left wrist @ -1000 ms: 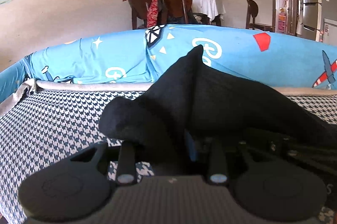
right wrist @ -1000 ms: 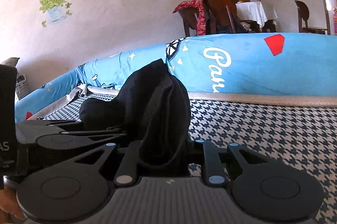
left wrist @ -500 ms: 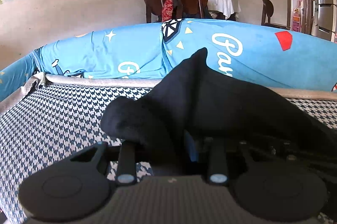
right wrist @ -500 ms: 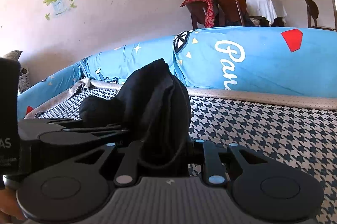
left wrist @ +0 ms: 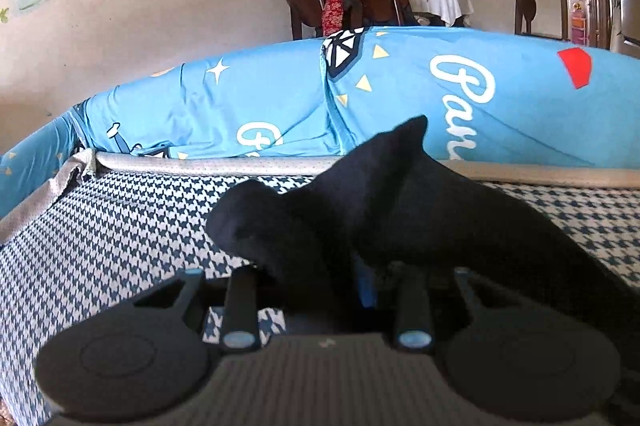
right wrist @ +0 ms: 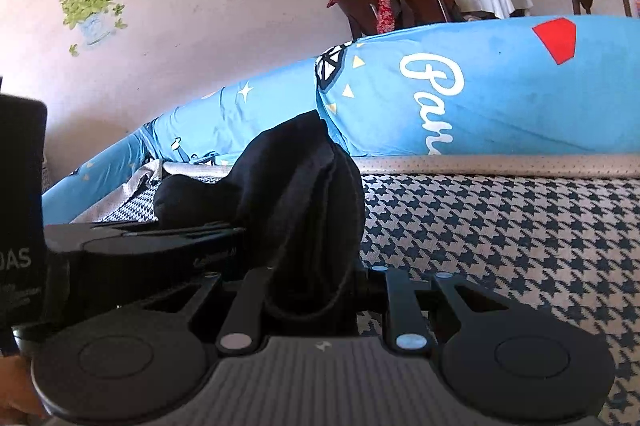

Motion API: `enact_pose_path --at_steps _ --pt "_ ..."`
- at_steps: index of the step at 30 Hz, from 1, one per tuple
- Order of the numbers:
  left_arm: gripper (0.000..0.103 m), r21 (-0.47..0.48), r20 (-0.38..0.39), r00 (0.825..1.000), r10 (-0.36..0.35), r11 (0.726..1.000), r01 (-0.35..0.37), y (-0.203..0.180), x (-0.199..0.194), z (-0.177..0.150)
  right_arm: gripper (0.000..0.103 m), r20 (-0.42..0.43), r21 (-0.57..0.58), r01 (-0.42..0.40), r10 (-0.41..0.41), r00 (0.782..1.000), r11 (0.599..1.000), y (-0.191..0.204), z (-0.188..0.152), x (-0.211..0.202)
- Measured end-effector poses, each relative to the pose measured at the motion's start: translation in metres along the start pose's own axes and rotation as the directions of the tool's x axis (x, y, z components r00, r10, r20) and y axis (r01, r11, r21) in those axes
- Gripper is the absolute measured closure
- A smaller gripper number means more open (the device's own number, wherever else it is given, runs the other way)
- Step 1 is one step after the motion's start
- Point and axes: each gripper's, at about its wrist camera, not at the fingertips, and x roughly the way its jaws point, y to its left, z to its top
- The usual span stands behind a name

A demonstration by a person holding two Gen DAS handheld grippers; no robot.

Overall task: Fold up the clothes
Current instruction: 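Lower the black bundle back onto the sofa seat with both grippers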

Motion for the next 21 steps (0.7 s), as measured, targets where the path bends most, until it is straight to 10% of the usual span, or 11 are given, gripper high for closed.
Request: enact_pose_path --at_steps 11,21 --pt "0.062 -0.106 -0.149 0.988 0.036 0.993 -0.052 0.027 0.045 -0.007 0.070 -0.147 0.045 0.112 -0.104 0.984 0.993 -0.015 -0.028 0.036" --pt "0.053 -0.270 -0.204 0.976 0.073 0.954 -0.128 0.072 0.050 -0.006 0.054 -0.047 0.072 0.255 -0.252 0.967 0.964 -0.036 -0.012 0.001"
